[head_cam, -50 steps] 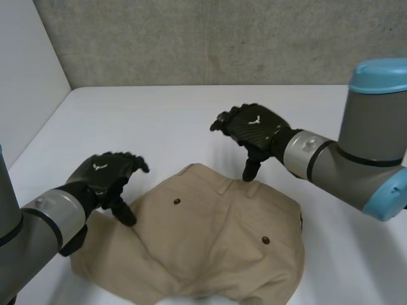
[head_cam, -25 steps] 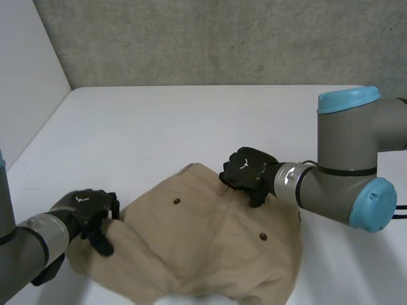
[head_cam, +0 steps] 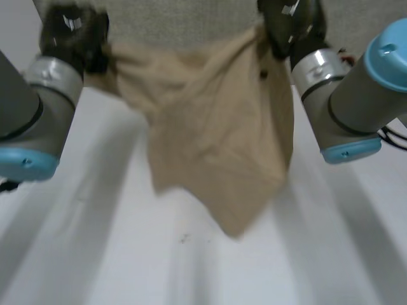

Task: Fold the shorts.

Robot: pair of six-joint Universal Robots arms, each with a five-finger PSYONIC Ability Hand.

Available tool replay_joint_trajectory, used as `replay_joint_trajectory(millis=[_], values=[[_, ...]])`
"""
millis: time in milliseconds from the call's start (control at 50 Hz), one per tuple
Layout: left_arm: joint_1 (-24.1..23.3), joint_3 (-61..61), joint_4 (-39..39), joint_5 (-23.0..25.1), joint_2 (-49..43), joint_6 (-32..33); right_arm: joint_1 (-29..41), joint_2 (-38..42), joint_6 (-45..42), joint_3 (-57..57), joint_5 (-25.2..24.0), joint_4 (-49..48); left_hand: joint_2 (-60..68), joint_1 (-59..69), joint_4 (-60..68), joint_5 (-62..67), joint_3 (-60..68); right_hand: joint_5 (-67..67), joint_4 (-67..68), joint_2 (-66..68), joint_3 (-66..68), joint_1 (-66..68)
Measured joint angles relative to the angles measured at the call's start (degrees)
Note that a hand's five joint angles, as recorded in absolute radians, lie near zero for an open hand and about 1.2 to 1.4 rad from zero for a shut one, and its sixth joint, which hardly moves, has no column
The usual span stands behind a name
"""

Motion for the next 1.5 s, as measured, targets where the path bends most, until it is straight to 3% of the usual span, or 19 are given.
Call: replay_joint_trajectory(millis=[100, 220, 340, 460, 520, 600, 660, 720, 900, 1020, 1080, 1100, 1300, 1500], values=[[-3.23, 0.28, 5.05, -2.56, 0.94, -1.09, -0.2, -3.76, 1.45, 4.92, 0.86, -3.69, 0.36, 0.0, 0.01, 0.0, 0.33, 0.99, 0.07, 0.0, 0.0, 0.0], [-6.69, -9.04, 6.89, -2.6, 2.06, -1.88, -0.58, -5.72, 0.92, 12.33, -1.55, 3.83, 0.51, 0.0, 0.02, 0.0, 0.55, 1.03, 0.07, 0.0, 0.0, 0.0], [-9.79, -24.7, 6.73, -2.09, 2.31, -2.09, -0.93, -8.28, -4.49, 24.45, -4.8, 22.82, 0.7, 0.0, 0.04, 0.0, 0.74, 1.03, 0.08, 0.28, 0.27, 0.0], [-12.62, -33.69, 6.46, -1.98, 2.39, -2.03, -2.03, -9.93, -12.87, 30.97, -5.26, 33.71, 0.7, 0.0, 0.04, 0.0, 0.74, 1.03, 0.08, 0.54, 0.57, 0.0], [-15.41, -38.06, 5.83, -2.03, 3.13, -1.99, -4.13, -11.65, -22.81, 35.47, -5.07, 43.68, -6.29, -1.94, -6.77, -1.59, -5.82, 0.28, -1.09, -0.79, -0.59, -0.27], [-18.92, -41.43, 3.14, -2.11, 4.91, -1.86, -6.11, -14.03, -28.0, 36.78, -5.05, 48.89, -20.17, -17.41, -20.2, -15.26, -19.09, -20.33, -23.77, -22.89, -23.23, -17.07], [-20.55, -42.39, -0.04, -2.11, 6.22, -1.71, -6.73, -15.7, -27.96, 36.37, -5.1, 48.9, -39.02, -35.86, -39.14, -34.4, -38.28, -32.27, -35.42, -34.91, -35.24, -26.66], [-21.43, -42.38, -4.34, -2.18, 7.88, -1.56, -7.14, -18.6, -24.96, 34.99, -5.23, 45.93, -47.96, -44.42, -48.82, -44.18, -47.21, -47.21, -50.1, -48.57, -49.14, -38.71], [-18.38, -40.22, -9.83, -2.61, 12.51, -1.82, -6.95, -21.5, -13.68, 30.58, -5.65, 36.47, -50.05, -45.03, -50.56, -46.23, -49.15, -50.23, -53.09, -52.74, -53.33, -41.33], [-9.23, -38.91, -9.61, -2.32, 17.22, -5.36, -6.5, -17.08, -2.75, 23.42, -8.11, 33.16, -50.05, -45.03, -50.57, -46.24, -49.15, -50.23, -53.1, -52.74, -53.33, -41.33], [-7.63, -38.7, -9.58, -2.28, 17.81, -7.25, -6.37, -15.01, -0.76, 21.6, -8.75, 32.95, -50.05, -45.03, -50.57, -46.24, -49.15, -50.23, -53.09, -52.74, -53.33, -41.33], [-5.99, -38.57, -9.76, -2.26, 18.17, -11.22, -5.99, -11.54, 1.47, 19.07, -9.45, 32.76, -50.05, -45.03, -50.57, -46.24, -49.15, -50.21, -53.09, -52.7, -53.21, -41.32], [-2.22, -39.04, -13.41, -1.9, 17.33, -28.4, -2.34, 1.79, 3.54, 12.68, -11.54, 28.8, -49.87, -45.03, -50.42, -45.71, -49.04, -45.15, -47.75, -47.1, -47.24, -37.24], [-0.94, -39.17, -14.81, -0.29, 13.65, -33.81, -0.71, 9.4, 2.92, 11.68, -14.21, 22.09, -49.87, -45.03, -50.42, -45.71, -49.04, -36.14, -37.68, -36.6, -37.2, -28.62]])
